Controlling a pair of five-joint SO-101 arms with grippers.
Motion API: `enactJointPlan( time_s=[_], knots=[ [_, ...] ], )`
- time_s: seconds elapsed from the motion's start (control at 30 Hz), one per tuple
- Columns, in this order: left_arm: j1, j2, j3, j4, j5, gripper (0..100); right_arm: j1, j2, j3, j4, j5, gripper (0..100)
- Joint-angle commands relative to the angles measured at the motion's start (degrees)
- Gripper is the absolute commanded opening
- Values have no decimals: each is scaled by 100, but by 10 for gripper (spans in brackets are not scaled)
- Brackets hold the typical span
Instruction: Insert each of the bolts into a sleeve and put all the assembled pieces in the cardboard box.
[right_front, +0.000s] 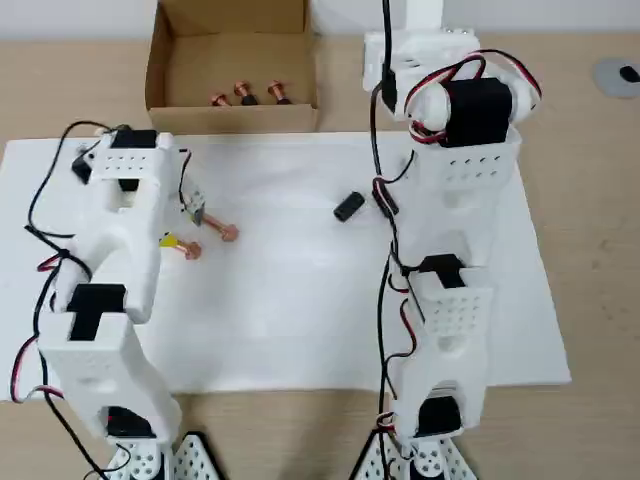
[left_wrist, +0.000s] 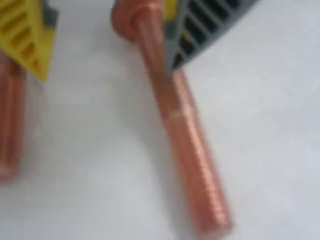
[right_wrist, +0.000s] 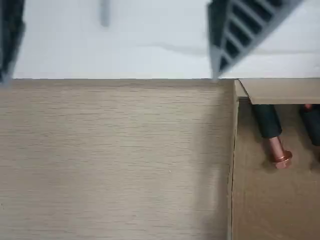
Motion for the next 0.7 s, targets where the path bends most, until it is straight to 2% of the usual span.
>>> enactJointPlan(
  time_s=[0.0, 0.17, 0.43, 0.53, 0.6, 0.67],
  knots=[
    [-132, 4, 519, -422, 527, 167, 110, -409, -233, 88, 26, 296],
    [-105, 4, 1055, -870, 607, 167, 110, -400, -233, 88, 9, 296],
    [-132, 4, 1143, -853, 598, 161, 110, -400, -233, 88, 0, 296],
    [-132, 4, 1116, -853, 554, 60, 110, -400, -233, 88, 0, 296],
    [-114, 4, 1020, -862, 88, 1, 110, -400, -233, 88, 0, 296],
    [-105, -40, 888, -721, -97, 7, 110, -400, -224, 88, 0, 296]
  ],
)
